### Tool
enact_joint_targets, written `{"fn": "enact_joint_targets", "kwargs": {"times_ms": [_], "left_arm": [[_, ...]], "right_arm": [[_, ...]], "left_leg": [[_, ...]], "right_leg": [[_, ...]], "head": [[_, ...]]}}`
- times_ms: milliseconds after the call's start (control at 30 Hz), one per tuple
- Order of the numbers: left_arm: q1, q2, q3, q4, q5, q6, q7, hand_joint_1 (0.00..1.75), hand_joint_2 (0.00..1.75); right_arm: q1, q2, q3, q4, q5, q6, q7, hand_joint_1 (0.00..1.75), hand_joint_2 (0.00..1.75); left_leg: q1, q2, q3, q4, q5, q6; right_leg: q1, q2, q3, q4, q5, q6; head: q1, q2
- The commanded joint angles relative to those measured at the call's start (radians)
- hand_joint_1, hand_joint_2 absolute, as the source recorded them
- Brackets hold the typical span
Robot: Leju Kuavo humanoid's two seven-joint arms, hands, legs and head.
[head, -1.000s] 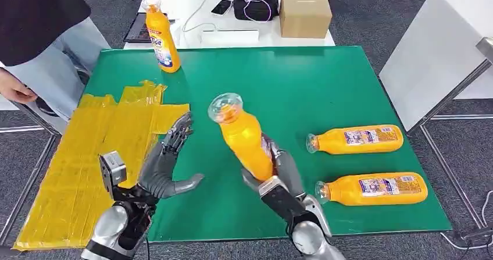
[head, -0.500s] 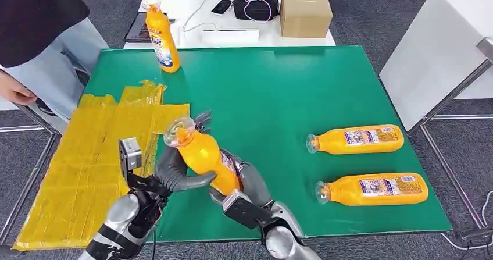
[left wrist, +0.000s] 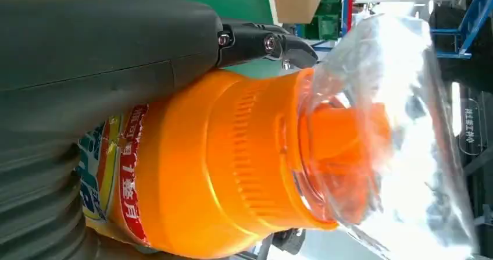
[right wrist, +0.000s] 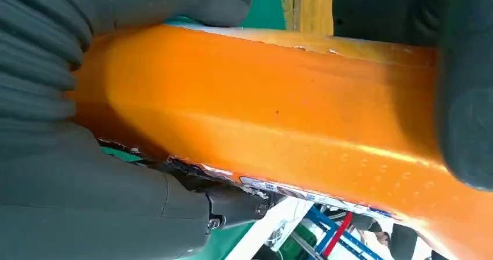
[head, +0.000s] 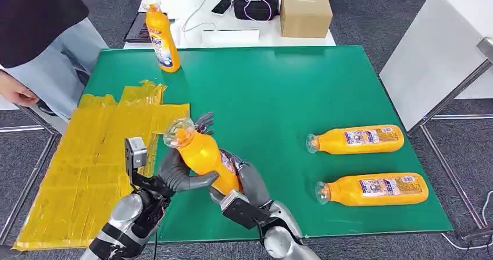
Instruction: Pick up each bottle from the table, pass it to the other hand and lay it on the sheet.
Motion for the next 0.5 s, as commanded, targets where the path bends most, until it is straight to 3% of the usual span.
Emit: {"fn": "enact_joint_targets", "kwargs": {"times_ms": [33,500], "left_arm": [[-0.043,0.014,-0.067,0.088,0.002,-0.003,0.005,1.75,1.75],[-0.028,-0.003,-0.008,0.066,0.032,0.027,-0.012,1.75,1.75]], "right_arm": [[-0.046,-0.008,0.043,0.059,-0.003,-0.012,-0.009,1.75,1.75],[-0.039,-0.012,0.042,0.064,-0.014,-0.014,-0.003,1.75,1.75]], "left_leg": [[0.000,0.001,0.002,-0.001,0.000,-0.001],[0.001,0.002,0.004,0.000,-0.001,-0.001]], "right_leg": [[0.000,0.000,0.002,-0.001,0.000,0.000],[0.001,0.001,0.004,-0.001,0.000,-0.001]], "head": [[0.000,0.000],[0.000,0.000]]}}
